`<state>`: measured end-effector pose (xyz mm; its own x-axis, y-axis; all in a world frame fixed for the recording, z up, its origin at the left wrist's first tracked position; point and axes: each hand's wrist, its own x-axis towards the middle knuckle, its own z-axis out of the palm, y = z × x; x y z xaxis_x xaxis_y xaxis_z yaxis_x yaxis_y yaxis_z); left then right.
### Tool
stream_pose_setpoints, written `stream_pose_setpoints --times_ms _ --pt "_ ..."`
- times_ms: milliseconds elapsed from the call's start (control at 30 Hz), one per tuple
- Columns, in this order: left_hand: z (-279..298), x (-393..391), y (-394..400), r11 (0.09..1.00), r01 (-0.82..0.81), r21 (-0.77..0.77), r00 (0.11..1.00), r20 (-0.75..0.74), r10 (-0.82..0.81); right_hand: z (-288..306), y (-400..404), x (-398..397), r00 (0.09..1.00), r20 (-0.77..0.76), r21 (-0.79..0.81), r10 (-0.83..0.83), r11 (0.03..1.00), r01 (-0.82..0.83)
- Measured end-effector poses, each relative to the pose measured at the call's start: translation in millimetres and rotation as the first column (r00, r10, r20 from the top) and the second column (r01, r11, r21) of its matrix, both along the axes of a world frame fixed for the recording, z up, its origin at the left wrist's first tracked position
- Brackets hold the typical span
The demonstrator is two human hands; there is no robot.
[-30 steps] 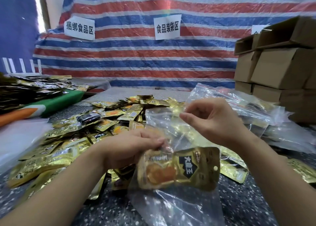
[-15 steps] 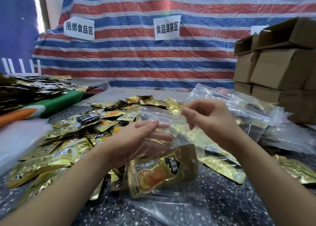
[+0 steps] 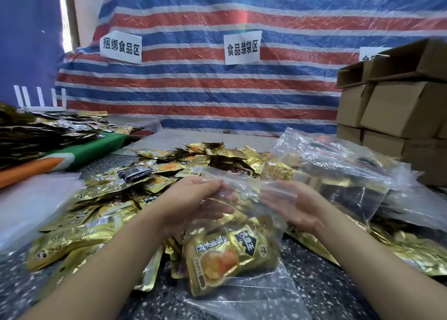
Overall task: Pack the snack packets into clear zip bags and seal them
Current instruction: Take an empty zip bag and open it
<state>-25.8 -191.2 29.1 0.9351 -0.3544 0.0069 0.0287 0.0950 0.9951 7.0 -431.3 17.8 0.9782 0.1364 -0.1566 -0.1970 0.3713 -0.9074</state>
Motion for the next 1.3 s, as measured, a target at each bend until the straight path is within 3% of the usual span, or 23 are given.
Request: stream_pose_setpoints --times_ms 67,100,133,167,200,233,300,400,533,633,700,733,800,900,1000,1100,1300 --pt "1.3 3.2 6.0 1.000 0.004 0.008 1.000 0.020 -0.004 -2.6 5.7 12.1 0.997 0.071 -0.370 0.037 0.929 -0.008" --pt "2.3 4.7 9.5 1.000 0.016 0.014 0.999 0.028 -0.016 -1.9 9.3 17.4 0.983 0.156 -0.651 0.096 0.759 0.030" --pt "3.3 6.2 12.4 0.999 0.032 0.020 0.999 0.030 -0.032 1.1 14.6 21.5 0.954 0.218 -0.864 0.204 0.495 0.092" --pt "3.6 7.4 14.5 0.999 0.043 0.029 0.999 0.026 -0.044 5.0 21.5 24.4 0.919 0.209 -0.963 0.336 0.234 0.134" --pt "3.5 8.4 15.6 0.998 0.046 0.038 0.999 0.020 -0.046 6.9 28.0 27.3 0.891 0.142 -0.990 0.431 0.063 0.128" --pt "2.9 8.9 16.1 0.998 0.040 0.044 0.999 0.013 -0.040 7.8 33.4 29.8 0.862 0.067 -0.994 0.502 -0.040 0.101" --pt "1.4 10.2 15.8 0.999 0.016 0.037 1.000 -0.005 -0.015 5.6 40.4 35.4 0.812 -0.005 -0.989 0.584 -0.121 0.081" --pt "0.7 12.0 16.5 1.000 0.011 0.004 1.000 -0.025 -0.011 -2.5 44.9 42.3 0.787 0.000 -0.994 0.617 -0.085 0.067" --pt "-0.6 13.4 17.6 1.000 0.003 0.027 1.000 -0.025 -0.003 -12.5 49.4 35.0 0.766 0.185 -0.917 0.616 -0.171 0.359" --pt "-0.4 12.8 16.4 1.000 0.005 0.021 1.000 -0.025 -0.004 -14.8 49.6 29.1 0.797 0.263 -0.933 0.543 -0.068 0.354" --pt "0.1 12.2 16.1 1.000 0.007 0.013 1.000 -0.023 -0.006 -11.9 44.2 34.0 0.830 0.357 -0.933 0.429 0.119 0.340" --pt "0.2 12.1 16.0 1.000 0.003 0.010 1.000 -0.023 -0.003 -9.7 39.7 36.2 0.850 0.403 -0.907 0.339 0.268 0.324" --pt "-0.7 11.6 15.7 1.000 -0.005 0.012 1.000 -0.019 0.005 -5.3 31.8 34.1 0.891 0.405 -0.813 0.202 0.526 0.250" --pt "-2.3 11.4 15.1 0.999 -0.022 0.037 1.000 0.010 0.021 -5.7 17.5 25.5 0.906 0.420 -0.652 0.047 0.711 0.265" --pt "-2.6 10.6 14.3 0.999 -0.032 0.033 0.999 0.016 0.032 -0.9 7.6 16.1 0.927 0.348 -0.368 -0.143 0.888 0.275" --pt "-2.3 8.7 12.6 0.998 -0.033 0.044 0.999 0.012 0.032 6.4 -3.5 7.2 0.951 0.212 -0.088 -0.224 0.965 0.247" --pt "-3.7 6.8 9.2 0.993 -0.091 0.079 0.995 0.050 0.088 10.0 -18.8 -14.9 0.959 0.211 0.150 -0.191 0.976 0.161"
